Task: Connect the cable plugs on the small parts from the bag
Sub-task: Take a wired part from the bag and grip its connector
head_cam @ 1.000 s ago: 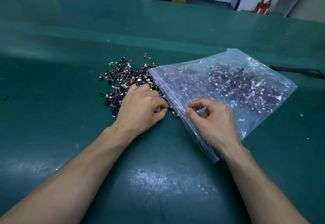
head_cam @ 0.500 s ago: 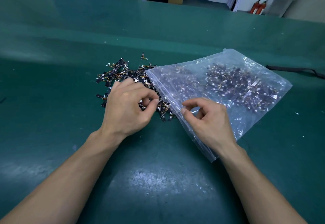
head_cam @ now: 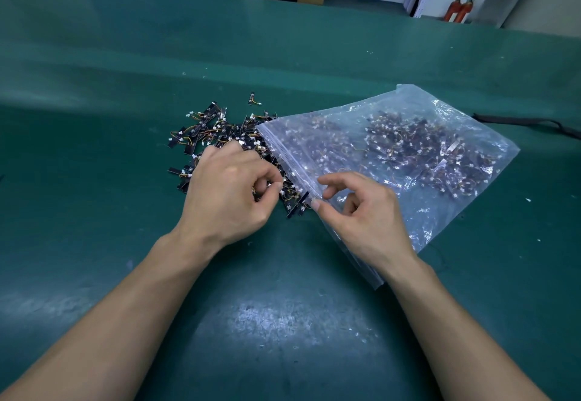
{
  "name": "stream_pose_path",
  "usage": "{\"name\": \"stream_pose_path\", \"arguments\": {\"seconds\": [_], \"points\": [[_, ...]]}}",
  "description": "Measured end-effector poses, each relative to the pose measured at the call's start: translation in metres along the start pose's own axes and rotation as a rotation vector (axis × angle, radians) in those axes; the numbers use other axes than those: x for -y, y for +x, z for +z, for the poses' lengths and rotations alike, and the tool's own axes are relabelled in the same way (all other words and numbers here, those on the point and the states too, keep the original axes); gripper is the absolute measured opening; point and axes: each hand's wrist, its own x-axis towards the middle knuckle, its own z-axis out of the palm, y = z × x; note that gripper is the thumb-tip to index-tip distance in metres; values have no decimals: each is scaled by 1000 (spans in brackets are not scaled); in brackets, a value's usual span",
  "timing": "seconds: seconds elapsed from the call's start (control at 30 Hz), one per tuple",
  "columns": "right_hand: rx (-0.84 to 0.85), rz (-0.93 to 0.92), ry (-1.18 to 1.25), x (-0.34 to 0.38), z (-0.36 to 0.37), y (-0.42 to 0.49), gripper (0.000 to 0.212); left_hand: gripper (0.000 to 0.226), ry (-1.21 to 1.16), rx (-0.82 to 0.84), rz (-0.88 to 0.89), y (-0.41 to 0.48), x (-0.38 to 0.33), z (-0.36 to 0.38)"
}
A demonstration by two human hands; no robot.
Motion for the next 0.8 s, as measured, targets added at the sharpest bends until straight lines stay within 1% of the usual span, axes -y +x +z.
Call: {"name": "stream_pose_path", "arguments": {"seconds": [0.1, 0.17, 0.43, 0.5, 0.67, 0.8], "points": [[-1, -13, -42, -1, 0, 0, 22, 11, 56, 60, -26, 1, 1, -1], [1, -10, -44, -1, 1, 0, 20, 11, 79, 53, -54, 1, 1, -2], [3, -1, -23, -1, 1, -1, 19, 10, 99, -110, -196, 2, 7, -8], [0, 3, -13, 1, 1, -1, 20, 10, 30, -137, -198, 2, 6, -7], [-13, 30, 116, 8, -1, -1, 20, 10, -306, -151, -182, -1, -3, 0], [-18, 49, 210, 14, -3, -2, 15, 15, -449, -131, -219, -3, -10, 5]]}}
